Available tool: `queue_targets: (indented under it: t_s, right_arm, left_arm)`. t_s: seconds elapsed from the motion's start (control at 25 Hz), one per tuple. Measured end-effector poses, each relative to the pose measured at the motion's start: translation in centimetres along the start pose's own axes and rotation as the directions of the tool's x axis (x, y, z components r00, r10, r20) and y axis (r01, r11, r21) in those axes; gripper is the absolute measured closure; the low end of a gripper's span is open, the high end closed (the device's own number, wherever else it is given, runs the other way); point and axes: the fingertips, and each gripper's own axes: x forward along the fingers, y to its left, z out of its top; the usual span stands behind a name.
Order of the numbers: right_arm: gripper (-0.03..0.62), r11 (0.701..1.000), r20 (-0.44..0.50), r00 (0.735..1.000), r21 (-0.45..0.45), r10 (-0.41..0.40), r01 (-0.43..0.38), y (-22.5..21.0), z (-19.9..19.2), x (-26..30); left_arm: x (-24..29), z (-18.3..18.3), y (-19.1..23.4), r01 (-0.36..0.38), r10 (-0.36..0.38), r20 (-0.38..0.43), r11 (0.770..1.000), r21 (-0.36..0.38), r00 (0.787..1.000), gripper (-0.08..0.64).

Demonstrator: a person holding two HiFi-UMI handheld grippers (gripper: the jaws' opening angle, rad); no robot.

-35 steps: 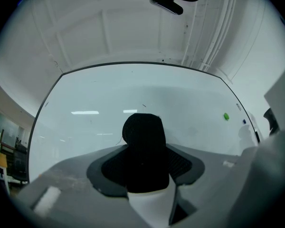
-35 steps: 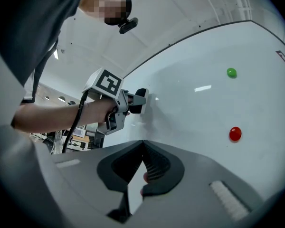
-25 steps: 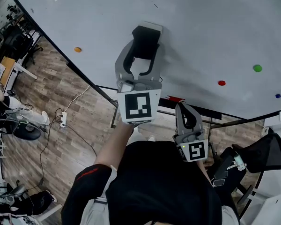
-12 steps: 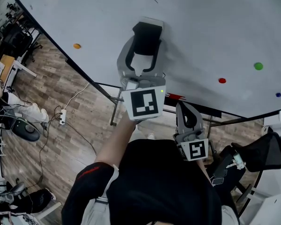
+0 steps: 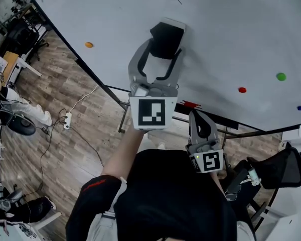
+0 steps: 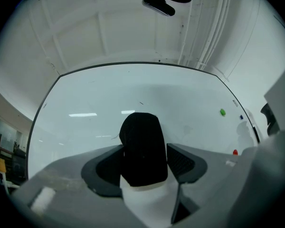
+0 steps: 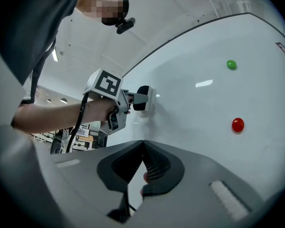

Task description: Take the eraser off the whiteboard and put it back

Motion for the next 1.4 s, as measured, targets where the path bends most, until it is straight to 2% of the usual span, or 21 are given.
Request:
queue_targets:
  t_s: [0.2,0.48,0.72,1.04,1.16,1.4]
  right_arm:
    - [0.590,1.000,-0.004,1.000,0.001,0.026,-0.026,0.9,-0.1,0.4]
    - [0.591,0.996,-0.006,0.996,-0.001,0.084,-0.084,2.3,-0.3,1.6]
    - [0.591,0.990,-0.001,0.990,0.008,0.143,-0.143,3.8,-0.4,2.6]
    - [0.591,0.976,-0.004,0.976,0.011,0.216,-0.216,6.0,-0.5,3.8]
    - [0.591,0.969,-0.004,0.969,0.022,0.245,-0.245,6.8,-0.7,4.2]
    - [0.591,0.956,-0.009,0.957,0.022,0.291,-0.291,8.1,-0.7,4.8]
  left_arm:
    - [-1.9,0.5,0.9,-0.009,0.009,0.023,1.000,0.006,1.000,0.279]
    - [-4.9,-0.8,2.3,-0.035,0.035,-0.003,0.999,0.016,0.999,0.286]
    - [-7.8,-3.1,3.1,-0.052,0.052,-0.050,0.999,0.012,0.997,0.335]
    - [-11.9,-6.1,5.1,-0.132,0.134,-0.122,0.991,0.018,0.983,0.453]
    - [-13.0,-7.0,5.7,-0.155,0.155,-0.137,0.988,0.011,0.978,0.467]
    - [-15.8,-8.3,6.6,-0.198,0.198,-0.161,0.980,0.017,0.967,0.543]
